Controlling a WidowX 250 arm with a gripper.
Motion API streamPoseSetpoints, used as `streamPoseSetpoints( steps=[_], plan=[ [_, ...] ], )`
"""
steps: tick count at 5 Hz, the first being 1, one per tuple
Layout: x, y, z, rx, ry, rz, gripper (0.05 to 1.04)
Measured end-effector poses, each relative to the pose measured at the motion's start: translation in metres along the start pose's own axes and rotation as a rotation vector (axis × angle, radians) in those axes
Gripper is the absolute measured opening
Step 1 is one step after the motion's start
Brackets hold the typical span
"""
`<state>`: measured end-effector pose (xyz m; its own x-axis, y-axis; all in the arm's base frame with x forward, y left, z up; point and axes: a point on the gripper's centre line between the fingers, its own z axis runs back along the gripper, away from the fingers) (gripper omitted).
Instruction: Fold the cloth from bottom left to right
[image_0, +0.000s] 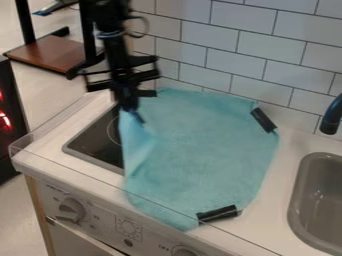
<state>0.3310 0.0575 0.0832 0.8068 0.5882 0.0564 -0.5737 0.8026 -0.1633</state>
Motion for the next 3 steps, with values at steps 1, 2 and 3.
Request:
streamPoseSetpoints(
  steps=[1, 2, 3],
  plan=[
    [0.001, -0.026, 0.000, -0.029, -0.020, 0.013, 0.051],
    [0.001, -0.050, -0.019, -0.031, -0.025, -0.007, 0.051],
    [0.001, -0.070, -0.036, -0.024, -0.033, -0.048, 0.050]
  ],
)
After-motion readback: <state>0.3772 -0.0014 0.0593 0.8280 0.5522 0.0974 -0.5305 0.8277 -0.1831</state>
